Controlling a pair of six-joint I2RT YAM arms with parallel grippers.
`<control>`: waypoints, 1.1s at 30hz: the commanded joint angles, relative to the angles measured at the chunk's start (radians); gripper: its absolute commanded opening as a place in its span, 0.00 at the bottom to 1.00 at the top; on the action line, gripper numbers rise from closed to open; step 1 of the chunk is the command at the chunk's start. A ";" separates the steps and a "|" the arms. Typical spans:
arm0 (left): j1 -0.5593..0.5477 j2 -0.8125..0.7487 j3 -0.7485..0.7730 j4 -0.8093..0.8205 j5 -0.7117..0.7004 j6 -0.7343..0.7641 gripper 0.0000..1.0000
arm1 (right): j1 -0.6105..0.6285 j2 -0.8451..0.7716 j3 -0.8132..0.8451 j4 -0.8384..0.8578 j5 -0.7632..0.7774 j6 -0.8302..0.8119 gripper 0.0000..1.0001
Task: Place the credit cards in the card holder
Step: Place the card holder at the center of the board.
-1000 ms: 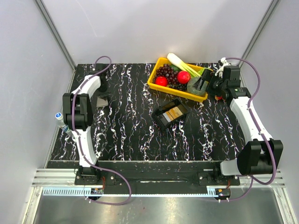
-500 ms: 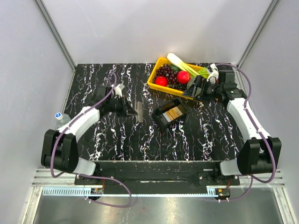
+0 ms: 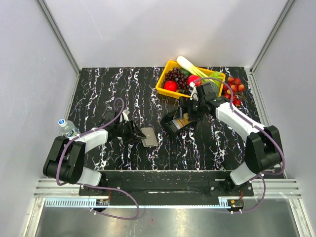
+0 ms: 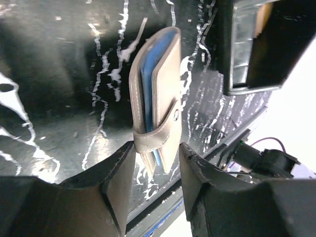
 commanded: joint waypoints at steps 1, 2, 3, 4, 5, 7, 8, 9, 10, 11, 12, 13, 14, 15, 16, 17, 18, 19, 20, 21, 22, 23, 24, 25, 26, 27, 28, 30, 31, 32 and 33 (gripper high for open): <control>-0.001 -0.001 0.023 -0.061 -0.111 0.072 0.45 | -0.001 0.023 -0.006 -0.010 0.229 -0.057 0.99; 0.001 0.002 0.035 -0.082 -0.126 0.090 0.46 | -0.001 0.023 -0.005 -0.008 0.249 -0.062 0.99; 0.001 0.003 0.048 -0.107 -0.143 0.106 0.47 | -0.001 0.026 -0.005 -0.008 0.271 -0.065 0.99; -0.002 0.003 0.061 -0.128 -0.162 0.123 0.47 | -0.002 0.029 -0.003 -0.011 0.292 -0.074 1.00; -0.002 0.003 0.075 -0.164 -0.182 0.138 0.47 | -0.002 0.031 -0.003 -0.020 0.318 -0.077 0.99; -0.009 -0.004 0.100 -0.208 -0.232 0.167 0.50 | -0.002 0.028 -0.014 -0.024 0.375 -0.083 0.99; -0.009 -0.012 0.109 -0.228 -0.258 0.178 0.50 | -0.002 0.023 -0.019 -0.028 0.410 -0.085 0.99; -0.010 -0.016 0.117 -0.244 -0.278 0.189 0.51 | -0.002 0.017 -0.020 -0.031 0.458 -0.086 0.99; -0.010 -0.023 0.126 -0.256 -0.295 0.195 0.51 | -0.002 0.008 -0.023 -0.033 0.481 -0.089 0.99; -0.010 -0.027 0.129 -0.262 -0.304 0.204 0.51 | -0.004 0.002 -0.025 -0.033 0.499 -0.098 0.99; -0.009 -0.033 0.134 -0.262 -0.309 0.212 0.53 | -0.005 -0.005 -0.026 -0.033 0.525 -0.101 0.99; -0.010 -0.038 0.137 -0.264 -0.318 0.218 0.54 | -0.007 -0.008 -0.025 -0.037 0.553 -0.109 0.99; -0.012 -0.039 0.141 -0.268 -0.329 0.221 0.54 | -0.010 -0.011 -0.019 -0.046 0.562 -0.124 0.99; -0.013 -0.049 0.143 -0.267 -0.340 0.225 0.54 | -0.011 -0.011 -0.012 -0.053 0.562 -0.131 0.99; -0.019 -0.056 0.146 -0.265 -0.355 0.230 0.54 | -0.011 -0.017 -0.008 -0.054 0.550 -0.134 0.99; -0.030 -0.064 0.150 -0.268 -0.372 0.239 0.56 | -0.011 -0.026 -0.002 -0.056 0.492 -0.143 0.99; -0.044 -0.073 0.158 -0.270 -0.393 0.245 0.57 | -0.008 -0.037 0.004 -0.054 0.452 -0.137 0.99; -0.062 -0.082 0.170 -0.280 -0.425 0.253 0.58 | -0.010 -0.057 0.004 -0.048 0.396 -0.106 0.99; -0.088 -0.087 0.190 -0.294 -0.471 0.255 0.58 | -0.008 -0.080 0.001 -0.022 0.338 -0.086 0.99; -0.111 -0.090 0.210 -0.314 -0.519 0.256 0.58 | -0.001 -0.099 -0.006 0.004 0.276 -0.071 0.98; -0.149 -0.093 0.226 -0.326 -0.557 0.256 0.58 | 0.010 -0.121 -0.015 0.037 0.238 -0.042 0.97; -0.174 -0.096 0.241 -0.334 -0.582 0.259 0.58 | 0.024 -0.136 -0.026 0.068 0.211 -0.020 0.96; -0.195 -0.099 0.252 -0.336 -0.602 0.268 0.58 | 0.037 -0.155 -0.037 0.103 0.176 0.006 0.94; -0.217 -0.101 0.262 -0.336 -0.619 0.281 0.58 | 0.047 -0.164 -0.061 0.140 0.150 0.039 0.92; -0.234 -0.101 0.275 -0.336 -0.651 0.297 0.58 | 0.054 -0.169 -0.089 0.177 0.129 0.069 0.90; -0.246 -0.098 0.284 -0.339 -0.665 0.323 0.58 | 0.061 -0.172 -0.115 0.214 0.113 0.101 0.86; -0.255 -0.095 0.298 -0.343 -0.674 0.343 0.58 | 0.070 -0.173 -0.149 0.251 0.099 0.124 0.82; -0.266 -0.075 0.313 -0.331 -0.651 0.408 0.58 | 0.093 -0.172 -0.199 0.309 0.076 0.156 0.74; -0.274 -0.060 0.322 -0.333 -0.644 0.431 0.57 | 0.111 -0.170 -0.222 0.335 0.070 0.164 0.71; -0.283 -0.043 0.325 -0.331 -0.634 0.454 0.57 | 0.125 -0.169 -0.241 0.357 0.064 0.173 0.68; -0.295 -0.026 0.334 -0.334 -0.639 0.468 0.57 | 0.145 -0.170 -0.262 0.384 0.062 0.182 0.64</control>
